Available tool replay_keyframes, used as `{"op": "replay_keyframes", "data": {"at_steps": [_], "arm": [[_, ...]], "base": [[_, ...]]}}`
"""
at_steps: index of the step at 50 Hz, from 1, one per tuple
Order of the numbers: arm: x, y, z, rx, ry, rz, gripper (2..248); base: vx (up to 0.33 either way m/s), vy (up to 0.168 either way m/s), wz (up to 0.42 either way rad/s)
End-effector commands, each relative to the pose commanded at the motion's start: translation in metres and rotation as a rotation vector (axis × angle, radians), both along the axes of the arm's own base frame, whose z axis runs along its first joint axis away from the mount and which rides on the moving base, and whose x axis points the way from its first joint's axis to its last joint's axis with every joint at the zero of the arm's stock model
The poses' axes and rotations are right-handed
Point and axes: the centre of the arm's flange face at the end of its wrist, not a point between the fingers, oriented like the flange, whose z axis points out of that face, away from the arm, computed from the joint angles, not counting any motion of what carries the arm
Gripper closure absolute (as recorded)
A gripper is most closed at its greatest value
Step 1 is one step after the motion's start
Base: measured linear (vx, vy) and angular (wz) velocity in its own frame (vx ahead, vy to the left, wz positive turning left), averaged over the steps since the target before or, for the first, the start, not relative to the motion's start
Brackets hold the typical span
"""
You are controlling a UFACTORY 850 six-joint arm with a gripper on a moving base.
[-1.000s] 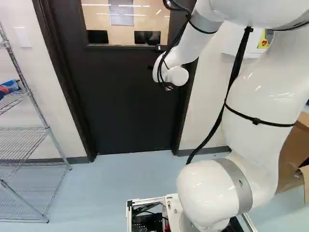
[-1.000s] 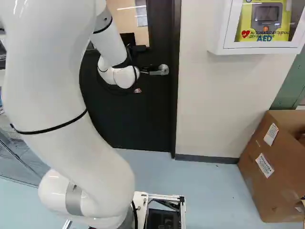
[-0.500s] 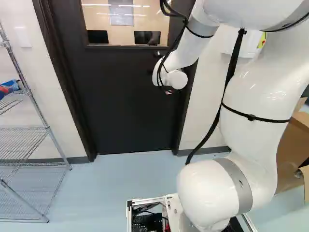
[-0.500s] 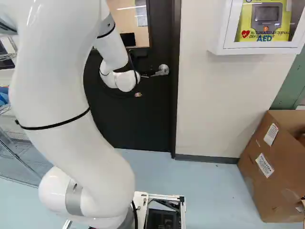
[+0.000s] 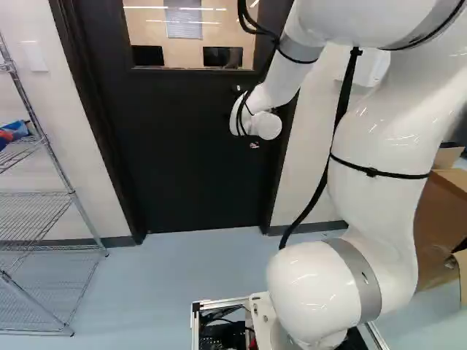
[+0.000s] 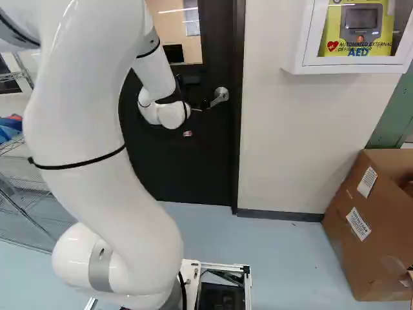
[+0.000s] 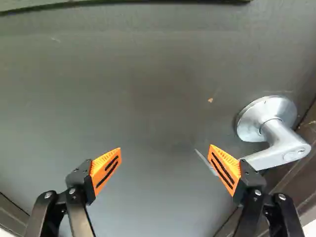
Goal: Open the door and move inside
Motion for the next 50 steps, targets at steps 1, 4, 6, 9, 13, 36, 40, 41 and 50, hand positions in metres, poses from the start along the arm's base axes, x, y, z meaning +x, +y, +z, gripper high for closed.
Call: {"op": "replay_keyframes", "data": {"at_steps": [1,4,6,9,13,36,40,41,50], "arm": [[0.0,0.0,-0.001,0.0,0.002,0.0,3],[0.0,0.0,-0.004,0.0,0.008,0.0,3],[0.0,0.0,-0.007,-0.001,0.013,0.0,3],[0.001,0.0,-0.01,-0.001,0.019,0.0,3],[0.001,0.0,-0.014,-0.001,0.028,0.0,3],[0.003,0.0,-0.038,-0.003,0.074,0.0,3],[0.003,0.0,-0.04,-0.003,0.076,0.0,3],[0.003,0.0,-0.04,-0.003,0.077,0.0,3],[-0.003,0.0,-0.04,-0.003,0.081,0.0,3]], "base": [[0.0,0.0,0.0],[0.0,0.0,0.0],[0.0,0.0,0.0],[0.0,0.0,0.0],[0.0,0.0,0.0],[0.0,0.0,0.0],[0.0,0.0,0.0],[0.0,0.0,0.0],[0.0,0.0,0.0]]}}
